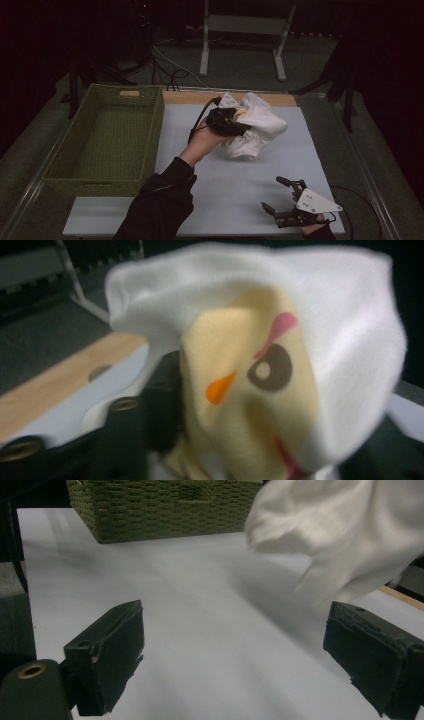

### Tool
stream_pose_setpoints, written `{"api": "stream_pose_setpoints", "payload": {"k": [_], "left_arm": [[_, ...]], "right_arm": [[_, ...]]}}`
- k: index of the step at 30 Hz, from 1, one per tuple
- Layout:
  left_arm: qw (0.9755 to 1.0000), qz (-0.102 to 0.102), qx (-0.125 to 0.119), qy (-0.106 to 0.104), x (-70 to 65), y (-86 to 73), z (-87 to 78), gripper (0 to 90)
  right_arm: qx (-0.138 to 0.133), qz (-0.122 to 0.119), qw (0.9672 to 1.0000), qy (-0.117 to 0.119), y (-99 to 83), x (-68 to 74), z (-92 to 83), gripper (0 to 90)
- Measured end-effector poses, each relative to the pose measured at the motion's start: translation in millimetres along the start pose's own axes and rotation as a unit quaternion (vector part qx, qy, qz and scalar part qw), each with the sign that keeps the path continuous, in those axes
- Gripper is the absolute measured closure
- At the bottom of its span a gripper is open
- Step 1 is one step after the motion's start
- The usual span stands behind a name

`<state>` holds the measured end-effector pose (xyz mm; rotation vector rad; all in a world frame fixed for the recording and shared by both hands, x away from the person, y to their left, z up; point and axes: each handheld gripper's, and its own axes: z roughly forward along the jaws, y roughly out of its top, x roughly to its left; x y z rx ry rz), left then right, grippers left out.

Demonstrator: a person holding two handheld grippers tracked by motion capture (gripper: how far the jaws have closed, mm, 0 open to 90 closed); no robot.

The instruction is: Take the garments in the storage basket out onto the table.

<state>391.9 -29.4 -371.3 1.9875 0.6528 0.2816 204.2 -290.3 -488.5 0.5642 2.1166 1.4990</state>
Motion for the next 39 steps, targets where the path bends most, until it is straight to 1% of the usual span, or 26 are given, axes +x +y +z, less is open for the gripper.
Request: {"api": "stream_pose_setpoints", "payload": {"k": [1,2,3,4,6,8,9,10,11,12,14,16,17,18,19,21,22,24,25,26,28,29,31,32,35,39], "left_arm": [[0.9999,-0.009,0.01,0.005,-0.8,-0.3,4.3,33.5],[0.9997,-0.02,0.013,0.0,-0.4,-0.1,5.2,19.5],[0.9997,-0.021,0.008,0.004,-1.0,0.1,4.6,15.3],[0.9998,-0.02,0.002,0.009,-1.4,0.9,2.9,13.8],[0.9995,-0.031,0.0,0.009,-0.5,3.9,-1.5,7.1],[0.9993,-0.035,-0.008,-0.004,0.1,6.0,-7.3,2.4],[0.9993,-0.036,-0.007,-0.004,0.1,7.0,-9.7,0.5],[0.9992,-0.036,-0.006,-0.015,0.5,7.5,-11.8,0.4],[0.9994,-0.034,-0.007,-0.009,0.0,7.7,-14.0,0.2],[0.9994,-0.034,-0.007,-0.009,0.0,7.7,-14.0,0.2],[0.9996,-0.027,-0.01,-0.007,-0.7,9.1,-21.1,0.1],[0.9996,-0.028,-0.008,-0.005,0.1,10.2,-23.7,0.1],[0.9994,-0.03,-0.007,-0.014,0.8,10.6,-25.6,0.0],[0.9993,-0.032,-0.006,-0.016,1.3,10.8,-26.9,0.0],[0.9995,-0.027,-0.006,-0.016,1.5,10.7,-28.8,0.0],[0.9995,-0.026,-0.005,-0.019,1.6,10.6,-29.8,0.0],[0.9995,-0.025,-0.012,-0.013,1.3,10.3,-32.7,0.0],[0.9995,-0.024,-0.016,-0.013,1.5,10.3,-36.2,0.0],[0.9994,-0.022,-0.018,-0.019,1.3,10.0,-37.6,0.0],[0.9994,-0.022,-0.017,-0.019,1.0,9.6,-39.0,0.0],[0.9995,-0.016,-0.014,-0.023,0.2,7.9,-42.0,0.0],[0.9997,-0.011,-0.013,-0.019,-0.2,6.7,-43.4,0.0],[0.9996,-0.008,-0.011,-0.024,-0.8,3.4,-47.0,0.0],[0.9997,-0.006,-0.011,-0.021,-1.1,1.8,-48.9,0.0],[0.9996,-0.008,-0.012,-0.024,-1.7,-1.9,-52.7,0.0],[0.9995,-0.003,-0.012,-0.028,-3.9,-10.8,-61.2,0.0]], "right_arm": [[-0.001,0.0,1.0,0.0,0.1,0.1,-0.1,9.6],[-0.001,-0.001,1.0,0.0,0.4,0.3,-0.3,9.6],[-0.002,0.0,1.0,0.001,0.3,-0.1,-0.8,9.6],[-0.002,0.0,1.0,0.0,0.3,-0.2,-0.9,9.6],[-0.005,0.0,1.0,-0.001,0.3,-0.5,-1.1,9.6],[-0.004,0.0,1.0,-0.002,0.5,-0.4,-0.9,9.6],[-0.004,-0.001,1.0,-0.002,0.5,-0.4,-0.8,9.6],[-0.004,-0.001,1.0,-0.002,0.7,-0.2,-0.8,9.6],[-0.003,-0.001,1.0,-0.002,0.9,0.1,-0.8,9.6],[-0.003,-0.001,1.0,-0.002,0.9,0.1,-0.8,9.6],[-0.002,0.001,1.0,0.0,1.3,0.9,-0.6,9.6],[-0.002,0.001,1.0,-0.001,1.4,1.0,-0.7,9.5],[-0.002,0.001,1.0,0.0,1.3,0.8,-0.6,9.6],[-0.002,0.0,1.0,-0.001,1.2,0.6,-0.5,9.5],[-0.002,0.001,1.0,-0.002,1.1,0.5,-0.5,9.6],[-0.001,0.001,1.0,-0.001,0.9,0.6,-0.1,9.6],[-0.002,0.0,1.0,-0.001,0.7,0.5,0.2,9.5],[-0.002,0.001,1.0,-0.001,0.9,0.7,0.2,9.5],[-0.002,0.001,1.0,0.0,1.0,0.7,0.1,9.5],[-0.002,0.001,1.0,-0.001,0.9,0.6,0.2,9.6],[-0.003,0.002,1.0,-0.002,0.9,0.4,0.1,9.5],[-0.003,0.001,1.0,-0.002,0.9,0.3,0.1,9.6],[-0.005,0.0,1.0,-0.004,1.0,0.0,0.2,9.5],[-0.005,0.0,1.0,-0.004,1.2,-0.1,0.0,9.5],[-0.005,-0.001,1.0,-0.005,1.3,-0.2,0.2,9.6],[-0.005,-0.002,1.0,-0.005,1.8,0.2,0.5,9.5]]}}
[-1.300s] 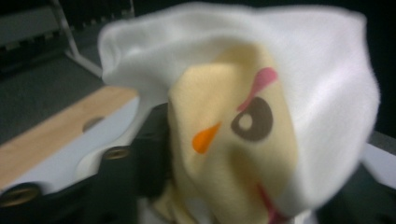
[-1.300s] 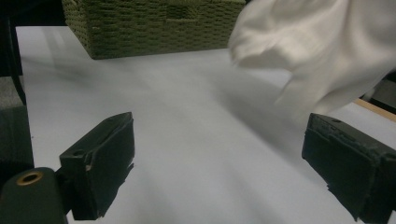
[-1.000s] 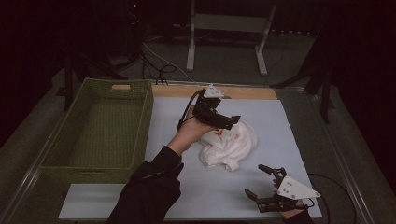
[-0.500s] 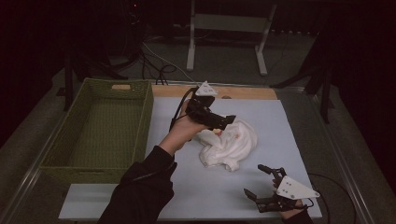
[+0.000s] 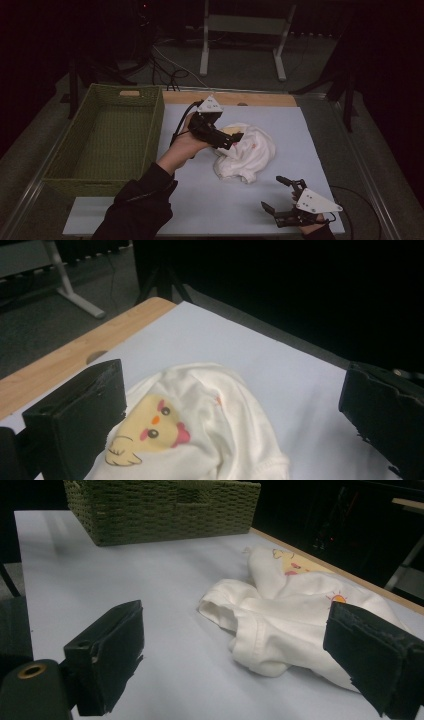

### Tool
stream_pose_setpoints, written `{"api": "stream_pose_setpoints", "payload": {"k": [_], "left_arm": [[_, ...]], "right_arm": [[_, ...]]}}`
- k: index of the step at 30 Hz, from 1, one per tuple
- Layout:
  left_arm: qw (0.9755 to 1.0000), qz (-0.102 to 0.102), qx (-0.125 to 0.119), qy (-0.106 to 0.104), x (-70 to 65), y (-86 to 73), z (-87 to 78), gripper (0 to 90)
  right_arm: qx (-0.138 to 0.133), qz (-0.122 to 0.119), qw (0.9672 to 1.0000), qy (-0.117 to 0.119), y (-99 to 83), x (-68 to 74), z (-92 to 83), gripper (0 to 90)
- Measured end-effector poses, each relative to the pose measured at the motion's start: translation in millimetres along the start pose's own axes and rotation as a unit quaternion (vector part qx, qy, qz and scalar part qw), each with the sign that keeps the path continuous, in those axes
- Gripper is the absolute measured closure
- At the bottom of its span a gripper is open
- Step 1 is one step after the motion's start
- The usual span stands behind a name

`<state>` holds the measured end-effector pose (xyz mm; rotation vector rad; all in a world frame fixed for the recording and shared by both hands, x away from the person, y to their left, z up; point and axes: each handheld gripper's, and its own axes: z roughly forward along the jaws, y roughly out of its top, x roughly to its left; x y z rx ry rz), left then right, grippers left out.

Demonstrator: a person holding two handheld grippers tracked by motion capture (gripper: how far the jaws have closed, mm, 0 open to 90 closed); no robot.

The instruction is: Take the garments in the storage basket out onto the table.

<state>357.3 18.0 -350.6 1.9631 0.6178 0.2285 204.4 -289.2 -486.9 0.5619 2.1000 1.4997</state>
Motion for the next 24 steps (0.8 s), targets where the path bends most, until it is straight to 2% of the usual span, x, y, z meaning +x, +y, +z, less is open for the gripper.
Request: {"api": "stream_pose_setpoints", "payload": {"k": [3,4,6,14,15,17,18,21,22,24], "left_arm": [[1.0,0.002,-0.002,0.0,-1.1,-1.7,-1.7,0.0],[0.9999,0.013,0.004,-0.007,-4.6,-6.5,-5.0,0.0],[0.9998,0.019,0.007,-0.008,-7.2,-11.1,-6.9,0.0],[0.9995,0.023,0.018,-0.013,-13.1,-29.4,-13.2,0.0],[0.9992,0.033,0.02,-0.011,-16.1,-34.9,-14.5,0.0],[0.9991,0.035,0.022,-0.01,-18.0,-39.6,-16.1,0.0],[0.9993,0.035,0.014,-0.008,-18.9,-41.9,-17.3,0.0],[0.9991,0.036,0.015,-0.015,-20.7,-46.6,-19.5,0.1],[0.9988,0.037,0.021,-0.022,-23.4,-52.4,-20.4,0.1],[0.9987,0.042,0.022,-0.021,-24.8,-55.8,-21.2,0.1]], "right_arm": [[0.0,-0.001,1.0,-0.001,0.0,-0.2,0.0,9.6],[0.0,-0.001,1.0,-0.001,0.0,-0.2,0.0,9.5],[0.001,0.0,1.0,-0.001,0.0,0.0,-0.1,9.6],[0.002,0.001,1.0,0.002,0.4,0.7,0.8,9.5],[0.002,0.001,1.0,0.002,0.5,0.8,0.9,9.5],[0.002,0.001,1.0,0.002,0.5,0.8,0.9,9.5],[0.002,0.0,1.0,0.0,0.4,0.8,1.3,9.6],[0.003,0.0,1.0,0.001,0.4,0.8,0.8,9.6],[0.003,0.0,1.0,0.001,0.6,0.8,0.6,9.6],[0.003,0.0,1.0,0.001,0.5,0.7,0.6,9.5]]}}
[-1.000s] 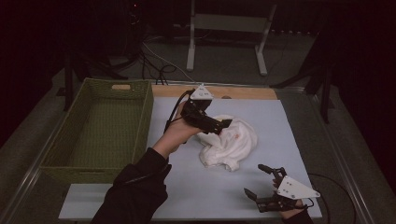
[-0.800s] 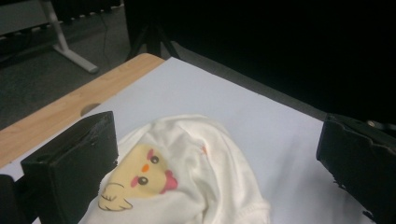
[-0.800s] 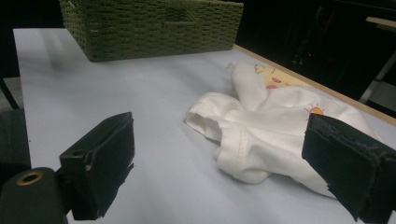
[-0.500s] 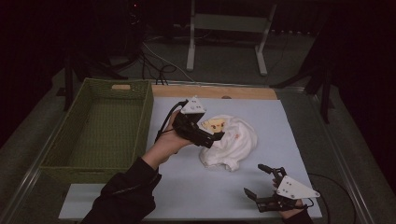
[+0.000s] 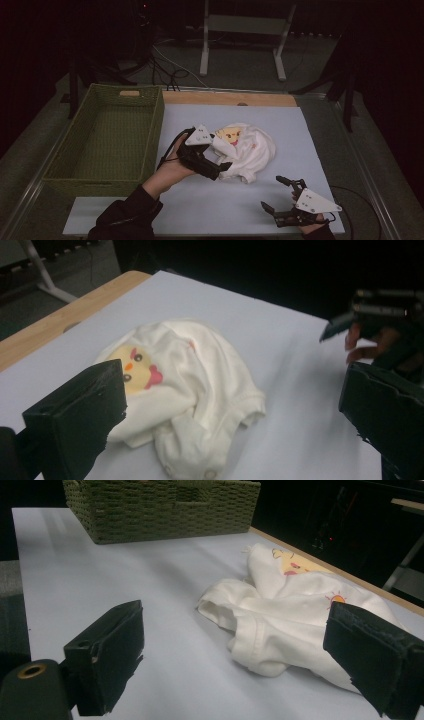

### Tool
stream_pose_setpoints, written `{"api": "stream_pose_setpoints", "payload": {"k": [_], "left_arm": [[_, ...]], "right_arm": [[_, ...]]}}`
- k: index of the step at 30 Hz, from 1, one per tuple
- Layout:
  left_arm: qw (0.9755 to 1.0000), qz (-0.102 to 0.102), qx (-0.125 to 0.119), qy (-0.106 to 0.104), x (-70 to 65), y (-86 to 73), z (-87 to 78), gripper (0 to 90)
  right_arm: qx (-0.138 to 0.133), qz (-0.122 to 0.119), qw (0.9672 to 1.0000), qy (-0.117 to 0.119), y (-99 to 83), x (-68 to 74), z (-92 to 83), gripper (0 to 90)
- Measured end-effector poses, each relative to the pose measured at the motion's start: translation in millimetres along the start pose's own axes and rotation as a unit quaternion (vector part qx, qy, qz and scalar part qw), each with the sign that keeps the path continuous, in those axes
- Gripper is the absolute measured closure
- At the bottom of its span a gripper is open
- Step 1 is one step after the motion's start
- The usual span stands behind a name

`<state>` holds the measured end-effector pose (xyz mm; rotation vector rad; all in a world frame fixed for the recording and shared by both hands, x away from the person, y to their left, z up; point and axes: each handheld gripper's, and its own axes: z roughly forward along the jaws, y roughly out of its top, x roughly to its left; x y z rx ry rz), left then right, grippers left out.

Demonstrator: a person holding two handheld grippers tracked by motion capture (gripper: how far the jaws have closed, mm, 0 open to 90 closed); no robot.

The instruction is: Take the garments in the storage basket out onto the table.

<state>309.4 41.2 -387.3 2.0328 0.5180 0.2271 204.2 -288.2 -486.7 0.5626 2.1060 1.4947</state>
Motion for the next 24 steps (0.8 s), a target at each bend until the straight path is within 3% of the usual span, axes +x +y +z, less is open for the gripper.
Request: {"api": "stream_pose_setpoints", "payload": {"k": [12,15,16,24], "left_arm": [[0.9995,0.008,0.029,-0.01,-21.1,-49.1,-8.0,0.1],[0.9993,0.009,0.034,-0.012,-22.8,-52.9,-8.5,0.1],[0.9991,0.009,0.038,-0.015,-27.1,-62.4,-11.6,0.1],[0.9978,0.009,0.061,-0.022,-35.2,-87.6,-22.5,0.1]], "right_arm": [[0.002,-0.006,1.0,-0.002,1.1,0.9,0.6,9.5],[0.0,-0.006,1.0,-0.001,1.0,0.8,0.8,9.5],[0.001,-0.007,1.0,-0.002,1.0,0.7,0.6,9.5],[0.0,-0.006,1.0,-0.002,1.1,0.9,0.6,9.5]]}}
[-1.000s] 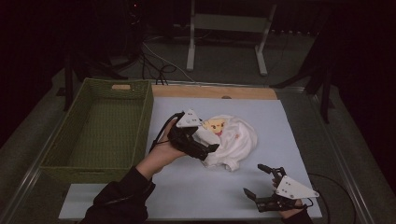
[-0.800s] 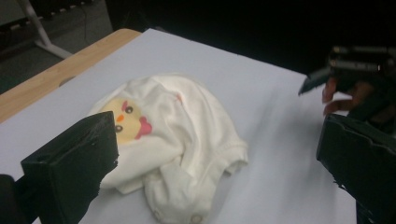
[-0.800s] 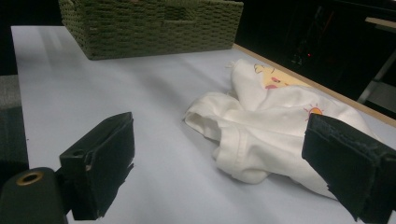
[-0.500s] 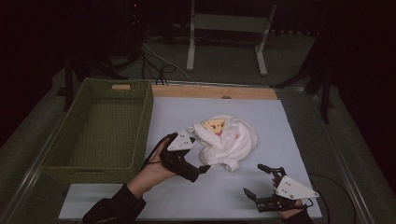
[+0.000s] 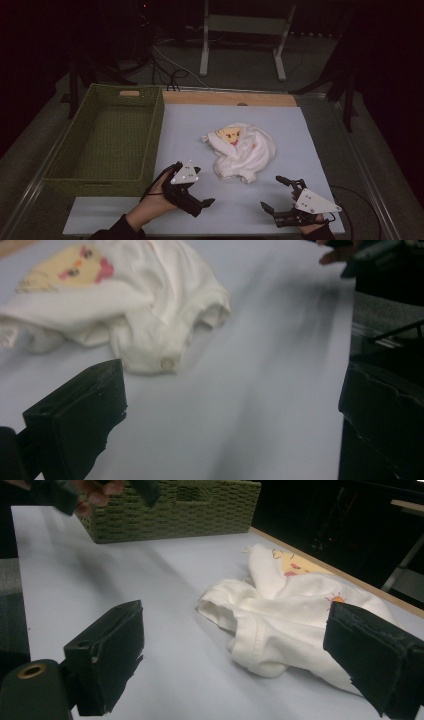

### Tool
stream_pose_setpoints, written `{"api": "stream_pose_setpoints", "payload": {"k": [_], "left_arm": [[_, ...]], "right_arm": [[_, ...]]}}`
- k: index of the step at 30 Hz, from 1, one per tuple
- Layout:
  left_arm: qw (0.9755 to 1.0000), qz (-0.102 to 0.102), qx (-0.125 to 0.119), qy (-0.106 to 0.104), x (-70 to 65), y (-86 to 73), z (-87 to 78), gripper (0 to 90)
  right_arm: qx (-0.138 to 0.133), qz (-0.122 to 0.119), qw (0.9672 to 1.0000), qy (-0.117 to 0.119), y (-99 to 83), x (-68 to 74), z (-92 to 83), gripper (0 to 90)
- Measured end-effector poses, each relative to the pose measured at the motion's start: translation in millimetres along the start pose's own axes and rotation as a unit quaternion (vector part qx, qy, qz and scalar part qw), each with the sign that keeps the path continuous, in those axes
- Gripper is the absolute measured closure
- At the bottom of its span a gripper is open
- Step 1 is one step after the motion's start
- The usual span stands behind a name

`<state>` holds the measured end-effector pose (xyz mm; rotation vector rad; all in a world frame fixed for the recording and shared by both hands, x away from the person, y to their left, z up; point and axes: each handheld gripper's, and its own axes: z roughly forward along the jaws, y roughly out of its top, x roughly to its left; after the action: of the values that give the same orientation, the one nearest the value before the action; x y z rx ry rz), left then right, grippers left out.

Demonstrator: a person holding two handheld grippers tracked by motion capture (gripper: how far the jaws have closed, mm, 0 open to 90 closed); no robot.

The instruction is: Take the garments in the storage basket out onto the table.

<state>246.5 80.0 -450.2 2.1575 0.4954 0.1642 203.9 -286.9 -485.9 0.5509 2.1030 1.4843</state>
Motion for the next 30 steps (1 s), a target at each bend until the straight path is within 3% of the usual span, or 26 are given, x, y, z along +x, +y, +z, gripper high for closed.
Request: {"api": "stream_pose_setpoints", "payload": {"k": [7,14,20,30], "left_arm": [[0.9998,-0.001,0.017,-0.004,-4.0,-27.9,-13.3,0.1],[0.9997,0.001,0.019,-0.013,-5.6,-43.0,-25.0,0.2],[0.9984,0.013,0.039,-0.04,-8.2,-61.3,-38.4,0.3],[0.9982,0.019,0.047,-0.029,-9.5,-80.6,-55.8,0.3]], "right_arm": [[0.0,0.0,1.0,0.0,0.1,0.1,-0.3,9.5],[0.003,0.001,1.0,0.003,-0.6,0.3,0.5,9.5],[0.006,0.004,1.0,0.004,-1.4,0.2,0.8,9.5],[0.008,0.002,1.0,0.003,-1.7,0.0,1.0,9.6]]}}
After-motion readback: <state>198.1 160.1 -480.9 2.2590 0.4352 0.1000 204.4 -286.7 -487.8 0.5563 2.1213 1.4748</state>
